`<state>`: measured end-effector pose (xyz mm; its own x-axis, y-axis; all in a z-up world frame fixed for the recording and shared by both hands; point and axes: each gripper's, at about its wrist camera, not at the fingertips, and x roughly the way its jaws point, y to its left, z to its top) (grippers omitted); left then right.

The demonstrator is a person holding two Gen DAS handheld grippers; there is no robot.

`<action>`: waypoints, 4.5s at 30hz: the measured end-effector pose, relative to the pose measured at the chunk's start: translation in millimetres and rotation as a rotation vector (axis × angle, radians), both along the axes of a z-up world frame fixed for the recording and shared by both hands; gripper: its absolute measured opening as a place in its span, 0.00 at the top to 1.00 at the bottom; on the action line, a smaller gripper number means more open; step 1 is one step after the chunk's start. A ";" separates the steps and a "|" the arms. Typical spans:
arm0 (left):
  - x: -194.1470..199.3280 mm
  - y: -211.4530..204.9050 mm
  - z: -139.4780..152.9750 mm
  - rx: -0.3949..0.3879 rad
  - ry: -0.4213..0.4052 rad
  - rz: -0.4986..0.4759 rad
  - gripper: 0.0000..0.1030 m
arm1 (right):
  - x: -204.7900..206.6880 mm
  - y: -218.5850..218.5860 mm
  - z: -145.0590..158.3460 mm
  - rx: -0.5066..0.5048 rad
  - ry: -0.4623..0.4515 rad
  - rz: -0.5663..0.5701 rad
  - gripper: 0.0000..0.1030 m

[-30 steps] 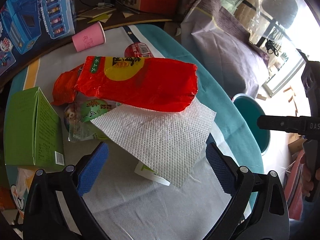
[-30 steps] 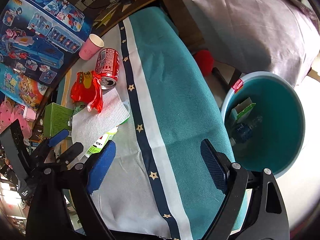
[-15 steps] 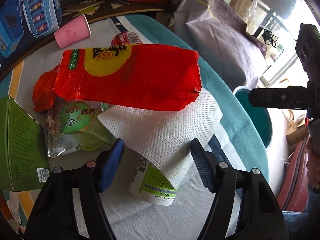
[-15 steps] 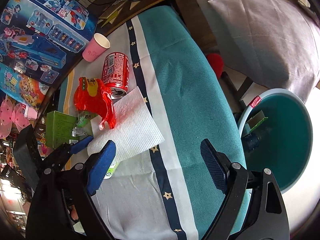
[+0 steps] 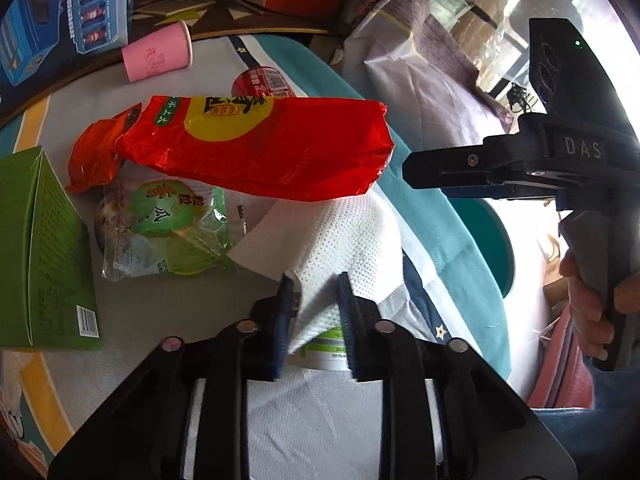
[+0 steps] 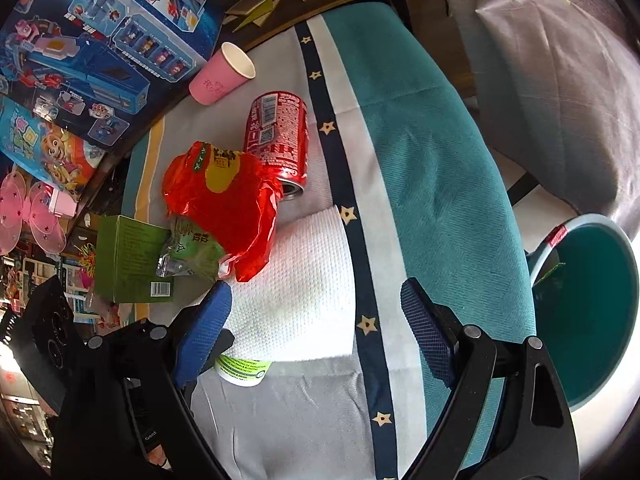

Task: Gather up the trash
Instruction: 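Move the left tool to the white paper towel while the right tool returns to the table, then pinch and lift the paper towel with the left tool while the right tool approaches the Swisse tub, then grasp the white Swisse tub with the right tool while the left tool holds the towel up, then open the left tool over the bin while the right tool drops the Swisse tub in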

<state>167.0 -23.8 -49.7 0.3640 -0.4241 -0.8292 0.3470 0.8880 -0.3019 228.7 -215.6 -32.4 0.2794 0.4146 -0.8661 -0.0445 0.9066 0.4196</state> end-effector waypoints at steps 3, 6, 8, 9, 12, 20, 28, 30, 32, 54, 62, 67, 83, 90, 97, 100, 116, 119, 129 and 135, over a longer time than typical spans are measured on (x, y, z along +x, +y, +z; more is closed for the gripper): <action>-1.9 8.6 5.3 -0.015 -0.016 0.003 0.95 | 9.6 14.2 2.9 -0.001 -0.013 0.022 0.20; -1.1 11.9 5.5 -0.027 -0.010 0.010 0.96 | 20.1 29.8 1.0 0.002 -0.020 0.047 0.20; -1.2 14.1 4.3 -0.032 -0.005 0.014 0.96 | 27.9 40.4 -1.4 0.015 -0.024 0.060 0.20; -1.6 14.7 3.7 -0.035 -0.003 0.015 0.96 | 32.0 45.6 -3.0 0.025 -0.022 0.069 0.20; -2.6 15.4 3.2 -0.041 0.002 0.013 0.96 | 42.1 59.7 -8.8 0.047 -0.009 0.086 0.20; -1.9 22.8 2.4 -0.069 0.007 0.033 0.96 | 38.9 66.4 -7.4 0.029 -0.011 0.113 0.20; -9.2 36.0 27.1 -0.076 -0.069 0.071 0.98 | 13.6 25.1 -11.2 0.019 0.017 0.014 0.20; -12.6 39.4 33.9 -0.068 -0.092 0.097 0.98 | 5.9 19.1 -10.2 0.024 0.021 0.002 0.20; -14.6 45.1 43.0 -0.047 -0.132 0.141 0.98 | -3.2 16.9 -9.7 0.024 0.022 0.000 0.20; -66.9 65.7 6.9 0.017 -0.033 0.046 0.97 | -27.6 54.8 -25.0 0.056 0.086 0.017 0.20; -60.2 74.0 19.3 0.014 -0.093 0.072 0.29 | -25.7 41.6 -21.6 0.054 0.082 -0.020 0.20; -44.7 52.0 14.7 0.046 -0.099 -0.005 0.18 | -22.9 37.4 -21.0 0.069 0.087 -0.025 0.21; -42.8 19.2 -19.4 0.073 -0.005 -0.070 0.80 | -32.5 19.4 -24.0 0.077 0.087 -0.037 0.42; -52.5 40.5 13.2 0.059 -0.075 0.017 0.97 | -34.4 27.6 -20.5 0.089 0.075 -0.029 0.42; -46.7 71.4 48.4 0.027 -0.146 0.124 0.97 | -32.8 42.1 -22.4 0.095 0.084 -0.012 0.42; -44.8 77.5 53.3 0.028 -0.154 0.150 0.97 | -27.6 54.6 -29.7 0.101 0.099 0.003 0.42; -38.1 67.3 46.5 0.040 -0.122 0.143 0.97 | -31.5 75.9 -39.1 0.126 0.071 0.093 0.51; -38.5 50.2 48.9 0.034 -0.125 0.108 0.97 | -43.0 49.8 -24.3 0.159 0.042 0.062 0.52; -36.6 -28.8 54.9 0.029 -0.116 -0.026 0.97 | -78.7 -51.7 -3.9 0.259 -0.024 -0.104 0.53; -38.3 -76.2 56.7 0.043 -0.108 -0.107 0.97 | -92.9 -111.9 3.9 0.318 -0.078 -0.206 0.53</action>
